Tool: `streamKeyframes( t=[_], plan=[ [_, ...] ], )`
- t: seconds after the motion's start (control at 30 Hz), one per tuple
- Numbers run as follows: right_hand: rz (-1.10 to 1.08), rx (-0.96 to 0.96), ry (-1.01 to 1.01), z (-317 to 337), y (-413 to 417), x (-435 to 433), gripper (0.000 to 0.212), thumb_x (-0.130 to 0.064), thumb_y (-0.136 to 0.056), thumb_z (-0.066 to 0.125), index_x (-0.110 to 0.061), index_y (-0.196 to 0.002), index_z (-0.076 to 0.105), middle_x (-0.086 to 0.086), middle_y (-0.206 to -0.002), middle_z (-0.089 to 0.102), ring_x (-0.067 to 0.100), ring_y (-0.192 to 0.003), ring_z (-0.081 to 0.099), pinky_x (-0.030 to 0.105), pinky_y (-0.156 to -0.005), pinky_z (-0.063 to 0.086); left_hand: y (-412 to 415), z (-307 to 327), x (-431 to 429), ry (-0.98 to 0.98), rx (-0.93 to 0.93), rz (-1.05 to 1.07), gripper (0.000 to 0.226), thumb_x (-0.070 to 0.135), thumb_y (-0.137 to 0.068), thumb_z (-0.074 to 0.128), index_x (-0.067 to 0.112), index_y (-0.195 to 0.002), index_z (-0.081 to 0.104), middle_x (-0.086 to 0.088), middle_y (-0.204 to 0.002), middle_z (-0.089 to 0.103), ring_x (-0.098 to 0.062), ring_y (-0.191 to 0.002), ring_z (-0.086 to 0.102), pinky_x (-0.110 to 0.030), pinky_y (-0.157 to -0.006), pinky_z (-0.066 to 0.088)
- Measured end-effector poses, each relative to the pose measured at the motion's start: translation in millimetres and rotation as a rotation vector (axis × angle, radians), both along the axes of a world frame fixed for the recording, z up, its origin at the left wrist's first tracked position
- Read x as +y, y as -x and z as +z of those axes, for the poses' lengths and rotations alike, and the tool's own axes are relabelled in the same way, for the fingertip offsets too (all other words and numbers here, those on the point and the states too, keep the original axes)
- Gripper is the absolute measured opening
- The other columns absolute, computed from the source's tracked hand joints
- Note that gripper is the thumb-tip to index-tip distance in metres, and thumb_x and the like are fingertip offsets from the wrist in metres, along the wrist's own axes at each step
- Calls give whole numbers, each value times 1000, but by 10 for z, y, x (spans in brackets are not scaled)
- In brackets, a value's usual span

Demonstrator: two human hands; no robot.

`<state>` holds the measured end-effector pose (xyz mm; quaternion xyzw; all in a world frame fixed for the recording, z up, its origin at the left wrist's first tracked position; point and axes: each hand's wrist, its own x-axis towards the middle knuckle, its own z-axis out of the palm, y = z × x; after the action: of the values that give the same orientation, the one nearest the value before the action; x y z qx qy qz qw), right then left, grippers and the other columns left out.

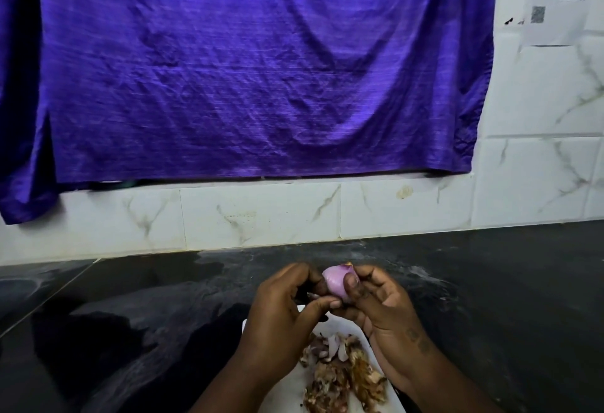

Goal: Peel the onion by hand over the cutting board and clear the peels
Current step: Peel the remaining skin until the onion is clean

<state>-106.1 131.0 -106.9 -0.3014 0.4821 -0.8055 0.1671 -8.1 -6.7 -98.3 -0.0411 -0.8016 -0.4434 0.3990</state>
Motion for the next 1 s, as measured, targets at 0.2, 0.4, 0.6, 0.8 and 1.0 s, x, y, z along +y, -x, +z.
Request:
streamKeyframes(
  t=[0.2,0.4,0.6,0.8,1.0],
  plan=[
    [-23,-299,135,94,63,98,53,-38,-84,66,1,-120,63,27,-107,74,28,-83,76,33,-70,65,-34,-8,-4,149,-178,64,23,26,-80,90,22,-76,67,6,-81,69,-11,-75,66,-29,-65,56],
    [87,-341,79,84,70,106,60,-45,-84,62,-3,-126,62,27,-110,73,24,-77,71,32,-67,62,-46,-15,-1,294,-288,137,29,51,-87,78,25,-75,70,9,-78,68,-8,-79,65,-28,-67,53],
    [50,-202,37,53,72,78,49,-35,-82,66,-8,-123,66,19,-114,75,28,-92,73,38,-80,55,-71,-7,16,319,-272,210,29,51,-84,78,32,-87,57,14,-88,63,-3,-86,59,-17,-64,45],
    [-67,21,-86,40,18,51,51,-14,-67,83,-14,-116,71,8,-111,78,28,-106,74,31,-80,60,-83,34,66,276,-138,143,60,54,-76,86,51,-125,53,29,-122,58,3,-114,58,-13,-84,51],
    [-24,44,-43,70,-5,43,37,-21,-81,69,-10,-117,74,9,-114,78,28,-106,74,37,-85,62,-50,30,15,243,-57,186,42,41,-82,87,39,-117,64,25,-114,59,0,-107,63,-15,-86,53]
  ],
)
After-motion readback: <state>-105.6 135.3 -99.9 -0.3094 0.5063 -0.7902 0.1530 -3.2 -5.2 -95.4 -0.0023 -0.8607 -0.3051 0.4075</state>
